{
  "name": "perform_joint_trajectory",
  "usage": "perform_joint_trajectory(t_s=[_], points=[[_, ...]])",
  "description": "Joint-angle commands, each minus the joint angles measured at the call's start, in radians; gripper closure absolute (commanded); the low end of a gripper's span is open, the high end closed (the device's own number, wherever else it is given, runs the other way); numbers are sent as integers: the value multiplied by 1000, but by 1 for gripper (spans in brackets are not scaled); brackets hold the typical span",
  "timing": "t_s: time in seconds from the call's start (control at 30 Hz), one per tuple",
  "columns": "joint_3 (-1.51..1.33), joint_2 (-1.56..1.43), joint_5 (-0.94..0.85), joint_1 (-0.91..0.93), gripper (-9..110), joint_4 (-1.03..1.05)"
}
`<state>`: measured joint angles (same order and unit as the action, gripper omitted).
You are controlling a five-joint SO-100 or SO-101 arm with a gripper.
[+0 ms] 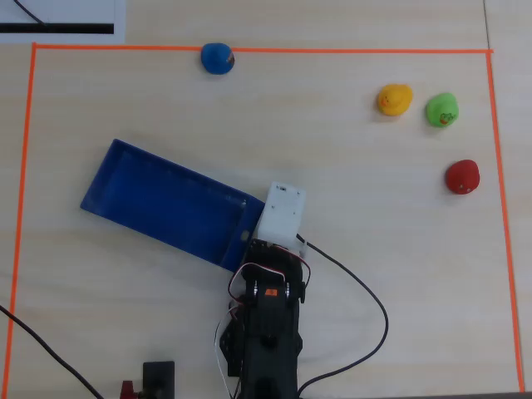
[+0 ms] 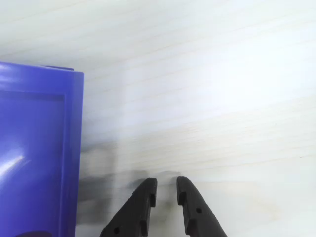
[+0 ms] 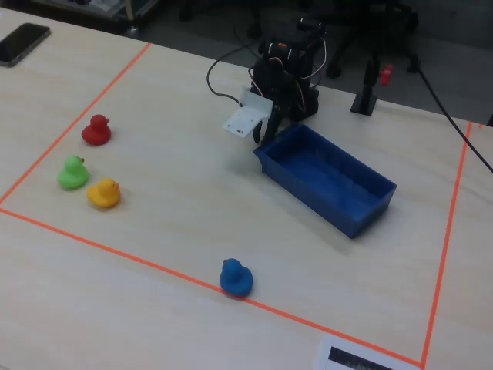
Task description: Grasp green duck and put it into box.
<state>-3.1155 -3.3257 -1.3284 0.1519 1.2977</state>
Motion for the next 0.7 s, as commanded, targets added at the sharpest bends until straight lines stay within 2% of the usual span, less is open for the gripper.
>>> perform_joint_trajectory(t_s=[0.0,0.33,0.43,0.67], points=[[5,15,9,-15,99,15],[5,15,9,-3,99,15],[5,15,2,2,95,15],[5,15,9,-26,97,15]])
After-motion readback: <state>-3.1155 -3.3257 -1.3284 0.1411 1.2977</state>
